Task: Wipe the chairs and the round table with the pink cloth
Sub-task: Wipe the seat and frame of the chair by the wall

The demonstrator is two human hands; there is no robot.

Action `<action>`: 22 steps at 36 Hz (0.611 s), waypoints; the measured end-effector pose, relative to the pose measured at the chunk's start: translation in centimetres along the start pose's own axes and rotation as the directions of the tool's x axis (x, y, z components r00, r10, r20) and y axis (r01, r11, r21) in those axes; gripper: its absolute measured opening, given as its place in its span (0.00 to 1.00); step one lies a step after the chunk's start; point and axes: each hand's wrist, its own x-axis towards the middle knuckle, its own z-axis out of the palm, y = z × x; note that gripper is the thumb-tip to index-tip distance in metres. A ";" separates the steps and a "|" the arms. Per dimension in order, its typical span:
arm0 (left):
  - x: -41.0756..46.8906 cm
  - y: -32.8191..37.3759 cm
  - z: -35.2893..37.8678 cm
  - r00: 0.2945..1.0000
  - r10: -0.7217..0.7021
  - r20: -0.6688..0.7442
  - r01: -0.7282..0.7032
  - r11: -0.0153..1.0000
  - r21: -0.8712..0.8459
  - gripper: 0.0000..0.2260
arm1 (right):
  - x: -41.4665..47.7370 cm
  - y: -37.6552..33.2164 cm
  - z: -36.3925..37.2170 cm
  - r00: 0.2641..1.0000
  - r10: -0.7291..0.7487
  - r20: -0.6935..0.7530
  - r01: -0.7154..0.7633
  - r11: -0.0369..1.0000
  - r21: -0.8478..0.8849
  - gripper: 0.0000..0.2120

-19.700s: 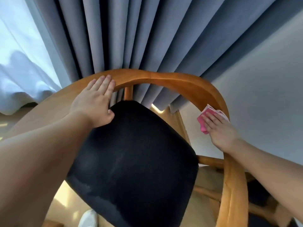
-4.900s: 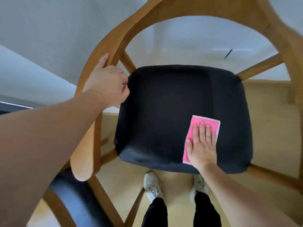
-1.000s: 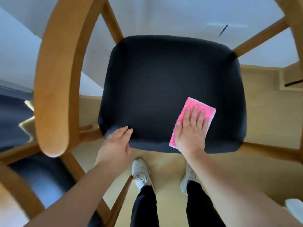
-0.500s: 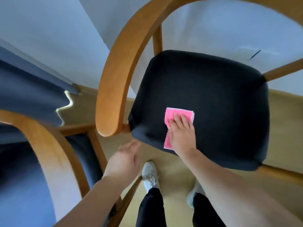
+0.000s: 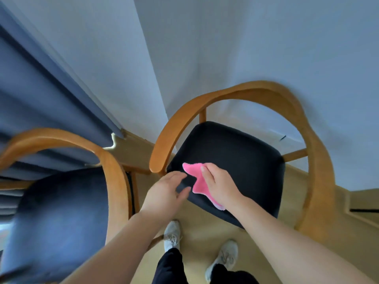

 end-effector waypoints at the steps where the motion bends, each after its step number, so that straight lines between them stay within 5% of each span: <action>1: -0.4 1.0 -0.5 1.000 0.008 -0.004 -0.008 1.000 -0.012 0.19 | -0.7 -1.3 -0.5 0.999 -0.022 0.025 0.021 0.999 0.042 0.12; 16: -5.0 6.0 -3.9 0.966 0.010 -0.259 -0.040 0.993 -0.111 0.04 | -5.1 -8.0 -3.8 0.937 -0.055 0.344 0.015 0.993 0.116 0.13; 19: -5.4 5.0 -4.7 0.977 0.010 -0.212 -0.034 0.993 -0.112 0.03 | -4.9 -8.3 -3.4 0.902 -0.020 0.430 -0.005 0.998 0.058 0.21; 22: -5.5 3.9 -5.7 0.995 0.022 -0.101 -0.038 0.985 -0.166 0.04 | -4.3 -8.5 -2.7 0.894 -0.020 0.448 0.032 0.999 -0.018 0.17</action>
